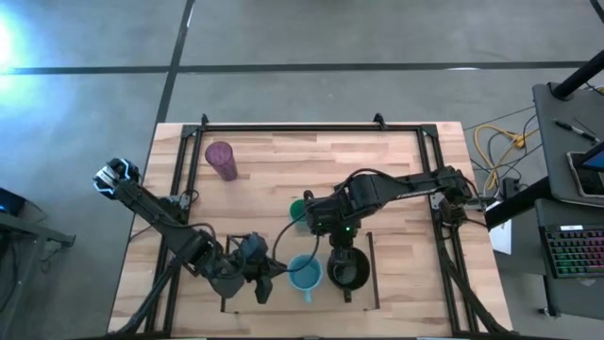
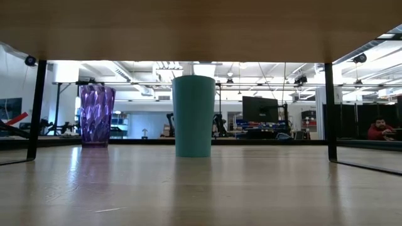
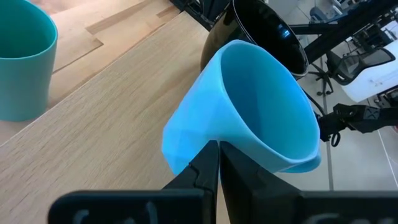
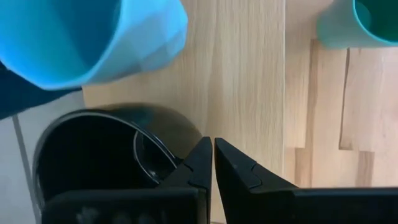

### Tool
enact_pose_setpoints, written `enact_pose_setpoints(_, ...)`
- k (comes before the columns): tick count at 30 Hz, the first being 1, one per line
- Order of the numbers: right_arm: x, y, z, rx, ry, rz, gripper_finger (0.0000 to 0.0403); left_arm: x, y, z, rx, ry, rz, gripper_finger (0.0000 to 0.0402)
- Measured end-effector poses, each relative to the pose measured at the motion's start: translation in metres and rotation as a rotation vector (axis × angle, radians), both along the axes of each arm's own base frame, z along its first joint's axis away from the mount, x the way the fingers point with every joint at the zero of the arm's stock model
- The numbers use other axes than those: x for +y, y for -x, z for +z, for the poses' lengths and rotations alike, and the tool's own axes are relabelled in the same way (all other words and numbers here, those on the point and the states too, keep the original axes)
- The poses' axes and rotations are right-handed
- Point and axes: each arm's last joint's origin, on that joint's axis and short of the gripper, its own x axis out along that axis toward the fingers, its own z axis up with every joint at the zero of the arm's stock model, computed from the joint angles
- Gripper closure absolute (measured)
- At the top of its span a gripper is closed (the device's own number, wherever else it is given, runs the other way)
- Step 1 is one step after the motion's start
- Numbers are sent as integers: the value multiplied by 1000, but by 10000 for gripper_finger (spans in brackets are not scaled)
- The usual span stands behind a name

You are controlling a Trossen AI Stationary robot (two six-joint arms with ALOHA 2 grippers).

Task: Stack small to large cups/mugs on shelf
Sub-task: Put the light blue mug on the shelf

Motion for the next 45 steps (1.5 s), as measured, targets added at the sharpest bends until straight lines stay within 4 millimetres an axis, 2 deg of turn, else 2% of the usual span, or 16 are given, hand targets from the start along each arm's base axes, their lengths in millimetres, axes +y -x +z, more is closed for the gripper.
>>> enact_pose_setpoints(8,-1,3,-1,27,13,28,390,0,0,0,-1,1,0,402)
enact_pose_setpoints(15,2,-5,2,-65,-10,24,390,0,0,0,4,6,-13,402)
enact_pose_setpoints(20,6,-5,3,-65,-76,43,390,-1,0,0,6,6,-16,402)
enact_pose_setpoints(29,13,-4,3,-69,-83,62,390,-1,0,-1,9,3,-21,402)
enact_pose_setpoints(45,13,-12,5,-157,-68,54,390,-1,0,-1,12,14,-32,402)
